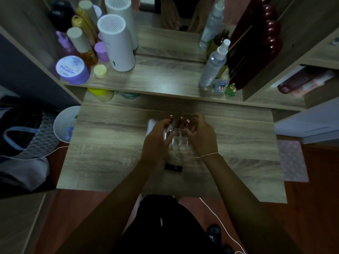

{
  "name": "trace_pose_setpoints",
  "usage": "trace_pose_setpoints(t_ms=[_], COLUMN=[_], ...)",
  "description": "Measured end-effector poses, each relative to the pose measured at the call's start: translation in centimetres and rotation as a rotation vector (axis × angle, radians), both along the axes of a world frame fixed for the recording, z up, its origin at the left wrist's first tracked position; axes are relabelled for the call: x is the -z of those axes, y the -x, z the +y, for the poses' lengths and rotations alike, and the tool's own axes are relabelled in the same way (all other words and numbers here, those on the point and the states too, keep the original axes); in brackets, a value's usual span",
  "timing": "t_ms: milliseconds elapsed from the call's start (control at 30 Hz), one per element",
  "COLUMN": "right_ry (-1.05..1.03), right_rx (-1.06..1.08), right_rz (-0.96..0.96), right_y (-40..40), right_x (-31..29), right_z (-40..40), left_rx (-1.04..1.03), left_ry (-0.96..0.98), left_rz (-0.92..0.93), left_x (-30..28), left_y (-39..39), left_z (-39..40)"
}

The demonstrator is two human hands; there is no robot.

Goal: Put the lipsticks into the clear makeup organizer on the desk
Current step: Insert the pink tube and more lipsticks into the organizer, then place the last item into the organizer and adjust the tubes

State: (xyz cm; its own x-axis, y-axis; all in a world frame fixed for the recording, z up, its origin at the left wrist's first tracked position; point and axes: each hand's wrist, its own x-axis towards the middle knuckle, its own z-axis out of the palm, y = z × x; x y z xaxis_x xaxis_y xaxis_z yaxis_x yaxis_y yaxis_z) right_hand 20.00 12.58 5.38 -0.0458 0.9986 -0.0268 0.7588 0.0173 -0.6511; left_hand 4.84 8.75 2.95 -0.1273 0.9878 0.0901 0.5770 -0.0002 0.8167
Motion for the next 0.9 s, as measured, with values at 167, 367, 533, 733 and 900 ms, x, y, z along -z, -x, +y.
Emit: trace_pose_setpoints(t_ms=[167, 367, 533, 733, 900], right_ry=[-0.112, -0.076, 0.007, 0.07, 0.081], right_rx=[0.008, -0.124, -0.393, -0.516, -0.451], right_rz=[0.024, -0.025, -0.168, -0.242, -0.249], right_y=[-0.4, -0.7, -0.7, 0.2, 0.7], right_x=[0.0, 1.8, 4.2, 5.3, 5.5], right_z=[-2.3, -5.9, -8.5, -10.3, -10.6], left_rx=[0.029, 0.24, 0.396, 0.402, 0.33], left_ry=[0.048, -0.051, -0.034, 0.171, 0.278], left_rz=[0.016, 0.312, 0.49, 0.634, 0.657], left_x=[0.2, 1.8, 4.0, 5.4, 5.6], left_y=[1.3, 3.1, 4.2, 4.6, 4.6], left_z=[-2.2, -5.9, -8.0, -9.0, -9.3])
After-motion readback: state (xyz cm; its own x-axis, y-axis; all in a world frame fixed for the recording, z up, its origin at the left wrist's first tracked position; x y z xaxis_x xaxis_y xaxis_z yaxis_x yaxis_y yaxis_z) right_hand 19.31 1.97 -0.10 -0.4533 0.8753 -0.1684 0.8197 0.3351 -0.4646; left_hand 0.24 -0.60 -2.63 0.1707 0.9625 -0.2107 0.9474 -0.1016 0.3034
